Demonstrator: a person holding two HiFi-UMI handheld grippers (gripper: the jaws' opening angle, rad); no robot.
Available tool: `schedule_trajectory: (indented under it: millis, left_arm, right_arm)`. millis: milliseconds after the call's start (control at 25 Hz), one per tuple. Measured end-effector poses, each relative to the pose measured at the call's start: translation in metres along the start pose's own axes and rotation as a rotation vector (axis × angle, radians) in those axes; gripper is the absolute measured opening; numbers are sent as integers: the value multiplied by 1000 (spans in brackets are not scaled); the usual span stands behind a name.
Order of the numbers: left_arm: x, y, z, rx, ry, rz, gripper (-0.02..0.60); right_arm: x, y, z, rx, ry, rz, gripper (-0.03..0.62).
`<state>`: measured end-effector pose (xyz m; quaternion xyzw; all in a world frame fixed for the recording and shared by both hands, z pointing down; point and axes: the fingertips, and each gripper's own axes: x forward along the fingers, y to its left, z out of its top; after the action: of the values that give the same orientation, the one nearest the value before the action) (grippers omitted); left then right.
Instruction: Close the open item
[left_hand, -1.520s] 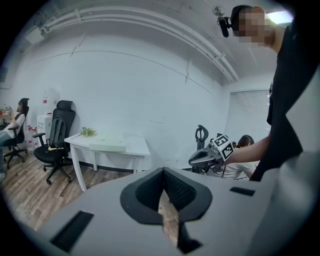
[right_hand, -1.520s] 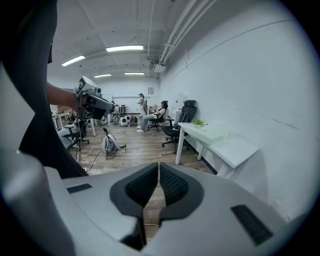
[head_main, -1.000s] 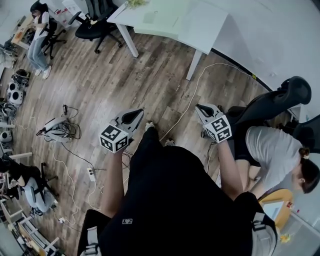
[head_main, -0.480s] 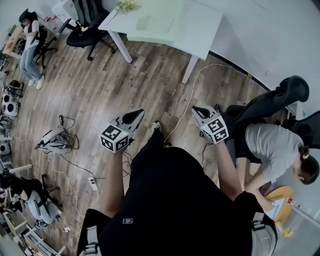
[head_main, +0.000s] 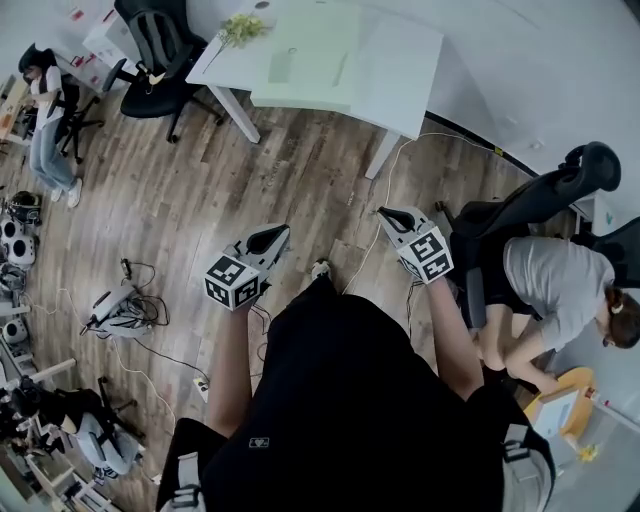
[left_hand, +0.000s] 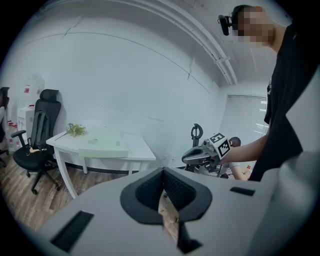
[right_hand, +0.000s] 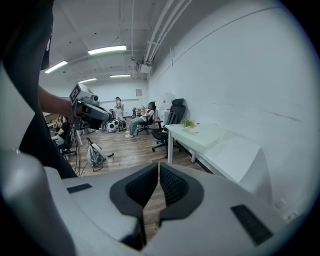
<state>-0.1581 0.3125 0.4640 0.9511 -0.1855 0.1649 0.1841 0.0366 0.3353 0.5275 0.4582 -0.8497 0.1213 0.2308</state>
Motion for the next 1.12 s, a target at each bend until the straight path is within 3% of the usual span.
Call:
schedule_trajectory:
  millis: [560, 1120]
  left_arm:
    - [26, 87, 18, -29, 8, -41, 6]
    - [71, 123, 40, -89, -10, 79, 6]
  right_arm:
    - [53, -42, 14, 26, 75, -46, 9]
    - [97, -130, 27, -19, 69, 42, 9]
